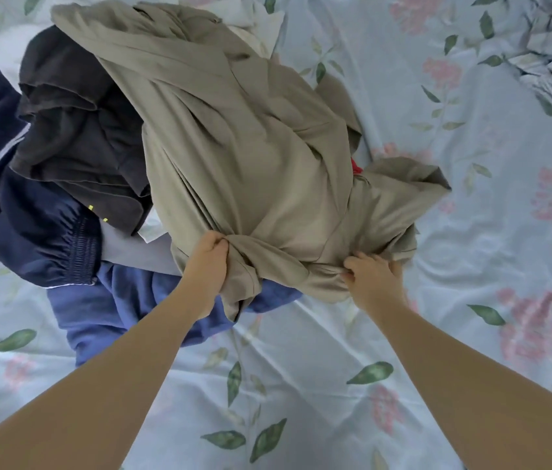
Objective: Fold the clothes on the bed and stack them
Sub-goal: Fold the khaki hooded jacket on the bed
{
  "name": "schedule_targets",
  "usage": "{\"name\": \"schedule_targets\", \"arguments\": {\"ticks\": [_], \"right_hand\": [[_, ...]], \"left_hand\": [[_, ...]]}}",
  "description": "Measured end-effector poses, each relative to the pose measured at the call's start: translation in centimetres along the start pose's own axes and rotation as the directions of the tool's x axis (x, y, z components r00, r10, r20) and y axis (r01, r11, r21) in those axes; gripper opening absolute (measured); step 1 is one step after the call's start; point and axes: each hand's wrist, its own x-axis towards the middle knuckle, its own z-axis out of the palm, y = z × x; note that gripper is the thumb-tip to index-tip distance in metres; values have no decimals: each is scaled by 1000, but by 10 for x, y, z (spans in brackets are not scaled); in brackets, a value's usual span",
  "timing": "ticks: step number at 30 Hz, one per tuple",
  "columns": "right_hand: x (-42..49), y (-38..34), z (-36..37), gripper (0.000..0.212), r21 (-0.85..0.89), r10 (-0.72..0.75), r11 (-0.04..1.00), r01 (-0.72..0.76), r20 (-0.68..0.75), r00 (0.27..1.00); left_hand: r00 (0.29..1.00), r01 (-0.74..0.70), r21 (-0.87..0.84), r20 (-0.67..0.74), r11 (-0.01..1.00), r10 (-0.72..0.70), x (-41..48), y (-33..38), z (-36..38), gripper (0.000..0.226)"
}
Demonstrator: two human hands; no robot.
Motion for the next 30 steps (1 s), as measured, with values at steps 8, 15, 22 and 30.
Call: {"name": "schedule_targets", "arguments": {"ticks": [8,15,22,30], "right_hand": [[-81,-5,-67,18,767,203,630,-126,-6,979],[-160,-7,-175,18,908,186,419,31,-119,975],[-251,12,-263,24,986,146,-45,161,-153,977],[-293,34,-314,23,953,50,-65,295,-292,955]], "left_hand": [[999,47,-275,12,960,-46,-74,51,-11,27],[999,29,-444,-10,896,-37,-166,126,-31,19],[904,-161,-530,260,833,340,-295,173,-40,37],[818,-570,218,59,792,572,-348,181,-21,53]]}}
